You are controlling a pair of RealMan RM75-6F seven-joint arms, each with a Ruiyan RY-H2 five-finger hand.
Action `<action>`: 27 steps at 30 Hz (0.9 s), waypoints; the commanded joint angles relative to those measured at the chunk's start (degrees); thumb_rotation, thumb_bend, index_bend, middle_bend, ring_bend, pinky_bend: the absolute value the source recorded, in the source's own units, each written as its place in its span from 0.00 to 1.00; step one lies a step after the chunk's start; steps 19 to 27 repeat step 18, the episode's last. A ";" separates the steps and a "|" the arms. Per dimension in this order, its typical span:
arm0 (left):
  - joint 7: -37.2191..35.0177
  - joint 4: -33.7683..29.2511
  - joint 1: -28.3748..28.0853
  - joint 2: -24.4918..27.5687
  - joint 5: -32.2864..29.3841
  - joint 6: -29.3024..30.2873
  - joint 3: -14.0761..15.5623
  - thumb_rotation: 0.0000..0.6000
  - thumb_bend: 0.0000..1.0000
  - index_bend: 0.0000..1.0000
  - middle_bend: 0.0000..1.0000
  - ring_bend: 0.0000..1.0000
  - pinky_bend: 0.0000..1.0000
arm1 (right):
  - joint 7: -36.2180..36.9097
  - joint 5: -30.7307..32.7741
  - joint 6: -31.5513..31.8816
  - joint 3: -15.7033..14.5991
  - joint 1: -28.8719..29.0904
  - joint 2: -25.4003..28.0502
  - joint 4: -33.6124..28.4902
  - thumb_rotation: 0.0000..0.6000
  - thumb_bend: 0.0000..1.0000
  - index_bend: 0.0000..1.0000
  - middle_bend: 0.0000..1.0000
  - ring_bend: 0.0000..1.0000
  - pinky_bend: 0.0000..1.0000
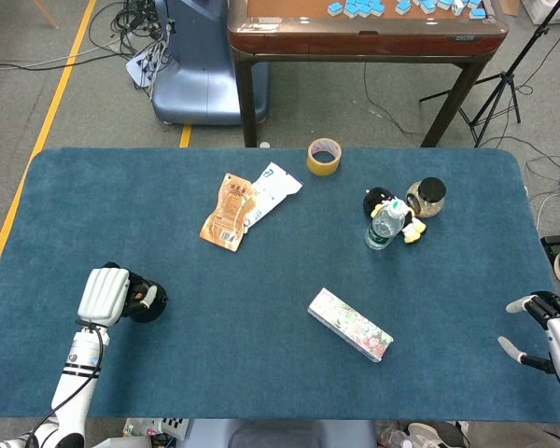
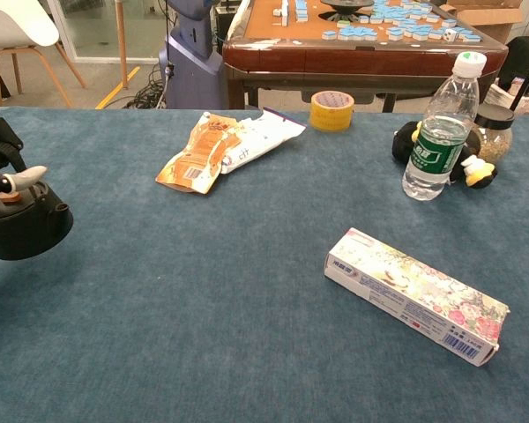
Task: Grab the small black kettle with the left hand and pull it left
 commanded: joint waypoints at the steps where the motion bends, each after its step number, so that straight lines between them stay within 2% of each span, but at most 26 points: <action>1: 0.97 0.68 0.00 -0.24 0.87 0.57 0.30 0.89 0.34 1.00 1.00 0.99 0.43 | 0.04 -0.06 0.08 0.00 -0.01 0.02 -0.01 1.00 0.19 0.41 0.41 0.25 0.28; 27: 0.55 0.12 0.33 -0.17 1.12 0.54 0.30 0.90 0.34 1.00 1.00 0.99 0.43 | 0.59 -0.02 0.48 -0.08 -0.29 -0.13 0.45 1.00 0.19 0.41 0.41 0.25 0.28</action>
